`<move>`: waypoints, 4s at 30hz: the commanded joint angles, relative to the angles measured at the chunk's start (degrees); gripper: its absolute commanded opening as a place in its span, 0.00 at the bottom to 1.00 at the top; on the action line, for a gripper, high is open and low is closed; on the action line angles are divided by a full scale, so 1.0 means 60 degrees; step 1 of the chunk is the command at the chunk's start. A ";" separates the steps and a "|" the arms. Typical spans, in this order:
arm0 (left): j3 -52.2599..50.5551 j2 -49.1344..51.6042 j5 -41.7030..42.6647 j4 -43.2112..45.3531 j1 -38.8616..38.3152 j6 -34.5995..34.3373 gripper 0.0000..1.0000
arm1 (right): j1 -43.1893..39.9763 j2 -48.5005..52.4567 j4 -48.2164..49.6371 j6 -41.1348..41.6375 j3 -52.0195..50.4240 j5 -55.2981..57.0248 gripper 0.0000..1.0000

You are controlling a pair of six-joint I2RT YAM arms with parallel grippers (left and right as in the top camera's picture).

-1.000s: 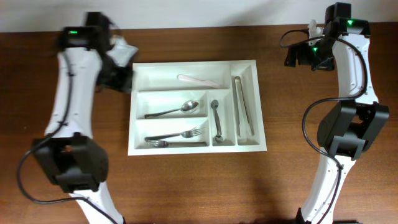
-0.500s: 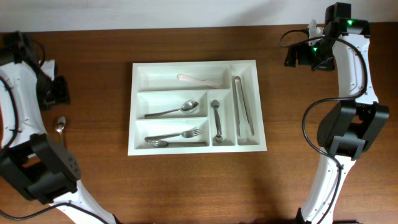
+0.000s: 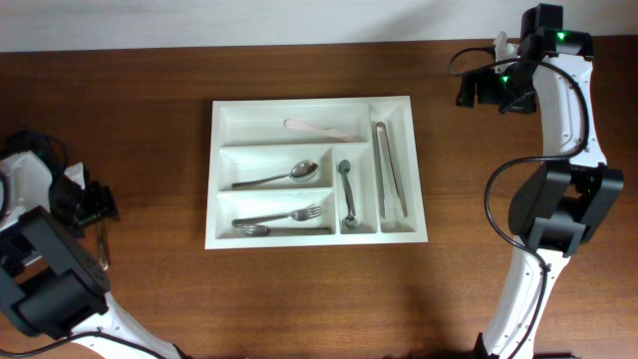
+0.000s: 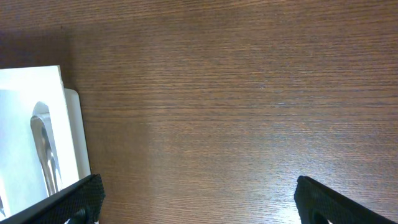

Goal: Pack container
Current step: 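Open the left gripper and move it back to the cutlery left of the tray, then grasp the last metal spoon on the table with the left gripper, then carry the spoon with the left gripper into the tray's middle compartment, then release the spoon and raise the left gripper to the upper left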

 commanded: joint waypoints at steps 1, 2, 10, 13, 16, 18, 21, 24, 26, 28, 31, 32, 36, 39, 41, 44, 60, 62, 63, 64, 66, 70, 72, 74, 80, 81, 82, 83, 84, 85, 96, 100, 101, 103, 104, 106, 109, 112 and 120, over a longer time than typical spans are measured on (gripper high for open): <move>-0.0390 -0.0146 0.0197 0.0386 0.0160 0.0168 0.72 | -0.0055 -0.0459 0.0004 0.0080 0.0229 -0.0015 0.99; -0.0481 -0.0146 0.0197 0.0528 0.0160 0.0171 0.72 | -0.0055 -0.0459 0.0004 0.0076 0.0229 -0.0015 0.99; -0.1304 -0.0146 0.0193 0.1974 0.0095 0.0765 0.66 | -0.0055 -0.0463 0.0004 0.0080 0.0229 -0.0015 0.99; -0.1497 -0.0146 0.0193 0.2419 0.0095 0.0994 0.63 | -0.0055 -0.0459 0.0000 0.0080 0.0229 -0.0015 0.99; -0.1570 -0.0146 0.0018 0.2754 0.0095 0.1239 0.62 | -0.0055 -0.0463 0.0004 0.0080 0.0229 -0.0015 0.99; -0.1570 -0.0146 -0.0211 0.2911 0.0095 0.1253 0.59 | -0.0055 -0.0459 0.0004 0.0080 0.0229 -0.0015 0.99; -0.1570 -0.0146 -0.0197 0.3111 0.0095 0.1661 0.48 | -0.0055 -0.0459 0.0004 0.0076 0.0229 -0.0015 0.99; -0.1570 -0.0146 -0.0168 0.3206 0.0095 0.1705 0.29 | -0.0055 -0.0459 0.0004 0.0076 0.0229 -0.0015 0.99; -0.1570 -0.0146 -0.0160 0.3206 0.0095 0.1701 0.25 | -0.0055 -0.0459 0.0004 0.0076 0.0229 -0.0015 0.99; -0.1570 -0.0146 -0.0164 0.3206 0.0095 0.1701 0.22 | -0.0055 -0.0459 0.0004 0.0080 0.0229 -0.0015 0.99; -0.1570 -0.0146 -0.0164 0.3202 0.0095 0.1701 0.11 | -0.0055 -0.0459 0.0004 0.0076 0.0229 -0.0015 0.99; -0.1570 -0.0146 -0.0164 0.3206 0.0095 0.1701 0.05 | -0.0055 -0.0459 0.0004 0.0080 0.0229 -0.0015 0.98; -0.1566 -0.0146 -0.0168 0.3206 0.0095 0.1701 0.02 | -0.0055 -0.0459 0.0000 0.0076 0.0229 -0.0015 0.99; -0.1472 -0.0193 -0.0168 0.3195 0.0095 0.1708 0.02 | -0.0055 -0.0459 0.0000 0.0080 0.0229 -0.0015 0.99; -0.1337 -0.0324 -0.0164 0.3195 0.0084 0.1705 0.02 | -0.0055 -0.0459 0.0004 0.0076 0.0229 -0.0015 0.99; -0.1038 -0.0725 -0.0164 0.3202 0.0026 0.1708 0.02 | -0.0055 -0.0463 0.0000 0.0076 0.0229 -0.0015 0.99; -0.0186 -0.3311 0.1024 0.3202 -0.3450 0.6393 0.02 | -0.0055 -0.0463 0.0004 0.0076 0.0229 -0.0015 0.99; -0.0189 -0.3293 0.1800 0.3158 -0.4284 0.7297 0.02 | -0.0055 -0.0459 0.0004 0.0076 0.0229 -0.0015 0.99; -0.0189 -0.3289 0.1985 0.3136 -0.4535 0.7563 0.02 | -0.0055 -0.0459 0.0000 0.0080 0.0229 -0.0015 0.99; -0.0189 -0.3289 0.2167 0.3122 -0.4765 0.7850 0.02 | -0.0055 -0.0459 0.0004 0.0080 0.0229 -0.0015 0.99; -0.0189 -0.3289 0.2470 0.3104 -0.5166 0.8291 0.02 | -0.0055 -0.0459 0.0000 0.0080 0.0229 -0.0015 0.99; -0.0189 -0.3231 0.3140 0.2743 -0.5734 0.9460 0.02 | -0.0055 -0.0459 0.0004 0.0076 0.0229 -0.0015 0.99; -0.0189 -0.3126 0.3370 0.2386 -0.5931 1.0163 0.02 | -0.0055 -0.0463 0.0000 0.0080 0.0229 -0.0015 0.99; -0.0189 -0.2947 0.3504 0.2135 -0.6105 1.0520 0.02 | -0.0055 -0.0459 0.0004 0.0080 0.0229 -0.0015 0.99; -0.0189 -0.2044 0.3912 0.1905 -0.6583 1.1599 0.02 | -0.0055 -0.0459 0.0004 0.0080 0.0229 -0.0015 0.99; -0.0189 -0.1851 0.3912 0.1909 -0.6670 1.1737 0.02 | -0.0055 -0.0459 0.0004 0.0080 0.0229 -0.0015 0.99; -0.0189 -0.1548 0.3912 0.1934 -0.6805 1.1894 0.02 | -0.0055 -0.0463 0.0000 0.0076 0.0229 -0.0015 0.99; -0.0189 -0.1373 0.3909 0.1956 -0.6878 1.1952 0.02 | -0.0055 -0.0459 0.0000 0.0080 0.0229 -0.0015 0.99; -0.0189 -0.1198 0.3909 0.2004 -0.6940 1.1963 0.02 | -0.0055 -0.0459 0.0004 0.0076 0.0229 -0.0015 0.98; -0.0189 -0.1020 0.3912 0.2065 -0.6998 1.1967 0.02 | -0.0055 -0.0459 0.0004 0.0080 0.0229 -0.0015 0.99; -0.0189 -0.0073 0.3872 0.2131 -0.7344 1.2316 0.13 | -0.0055 -0.0459 0.0004 0.0080 0.0229 -0.0015 0.99; 0.0040 -0.0076 0.3876 0.2127 -0.7333 1.1803 0.60 | -0.0055 -0.0459 0.0004 0.0080 0.0229 -0.0015 0.99; 0.0164 -0.0076 0.3876 0.2127 -0.7322 1.1577 0.61 | -0.0055 -0.0459 0.0004 0.0076 0.0229 -0.0015 0.99; 0.0594 -0.0076 0.3876 0.2124 -0.7286 1.0903 0.70 | -0.0055 -0.0463 0.0004 0.0080 0.0229 -0.0015 0.99; 0.0882 -0.0076 0.3872 0.2124 -0.7235 1.0564 0.76 | -0.0055 -0.0459 0.0004 0.0080 0.0229 -0.0015 0.99; 0.1534 -0.0076 0.3869 0.2120 -0.7089 0.9894 0.84 | -0.0055 -0.0459 0.0000 0.0080 0.0229 -0.0015 0.99; 0.2809 -0.0076 0.3625 0.2127 -0.6703 0.8378 0.87 | -0.0055 -0.0459 0.0000 0.0080 0.0229 -0.0015 0.99; 0.3687 -0.0076 0.2422 0.2328 -0.6298 0.6426 0.87 | -0.0055 -0.0463 0.0000 0.0076 0.0229 -0.0015 0.99; 0.4444 -0.0076 -0.1537 0.2863 -0.4976 0.1861 0.99 | -0.0055 -0.0459 0.0000 0.0080 0.0229 -0.0015 0.99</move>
